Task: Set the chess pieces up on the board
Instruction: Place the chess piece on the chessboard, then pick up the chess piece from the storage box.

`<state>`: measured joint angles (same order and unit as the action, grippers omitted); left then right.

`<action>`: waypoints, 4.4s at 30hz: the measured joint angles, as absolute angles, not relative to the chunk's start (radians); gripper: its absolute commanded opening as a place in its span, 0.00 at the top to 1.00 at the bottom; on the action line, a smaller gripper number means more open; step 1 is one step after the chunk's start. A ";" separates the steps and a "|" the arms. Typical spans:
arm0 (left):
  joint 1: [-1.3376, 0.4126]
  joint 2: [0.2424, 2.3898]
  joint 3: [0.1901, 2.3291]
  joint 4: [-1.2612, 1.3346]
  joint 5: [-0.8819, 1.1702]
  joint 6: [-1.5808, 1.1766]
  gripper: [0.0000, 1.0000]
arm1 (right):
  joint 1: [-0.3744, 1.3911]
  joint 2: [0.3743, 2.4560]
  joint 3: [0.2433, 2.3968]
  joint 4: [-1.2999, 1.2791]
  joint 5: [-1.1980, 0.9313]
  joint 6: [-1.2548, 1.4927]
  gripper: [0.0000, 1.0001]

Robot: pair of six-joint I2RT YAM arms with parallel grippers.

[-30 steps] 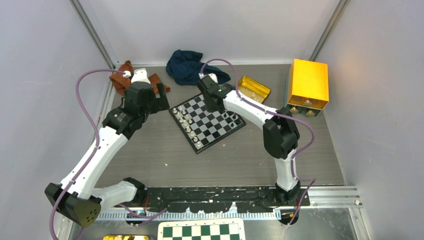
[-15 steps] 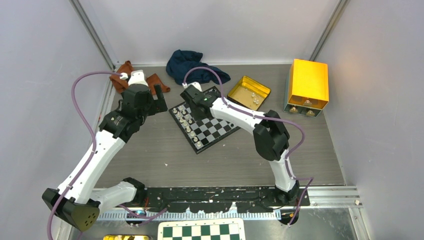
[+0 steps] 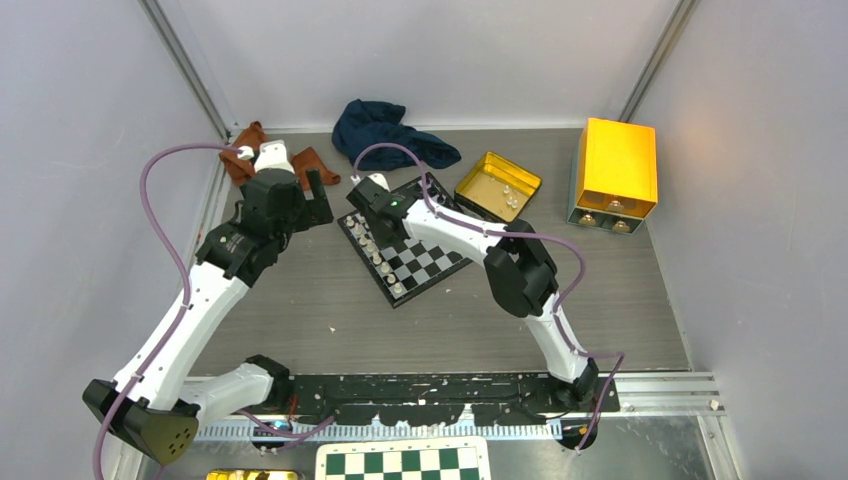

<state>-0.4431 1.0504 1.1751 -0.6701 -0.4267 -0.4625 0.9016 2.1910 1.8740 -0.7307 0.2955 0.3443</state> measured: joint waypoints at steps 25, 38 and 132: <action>-0.443 1.047 1.158 -0.670 -0.427 -0.460 0.09 | 0.913 2.245 1.898 -0.737 0.270 0.343 0.99; -0.443 1.047 1.155 -0.670 -0.427 -0.460 0.09 | 0.913 2.246 1.898 -0.737 0.260 0.344 0.99; -0.443 1.332 1.306 -0.617 -0.397 -0.459 0.05 | 0.439 2.106 1.986 -0.729 0.386 0.327 0.52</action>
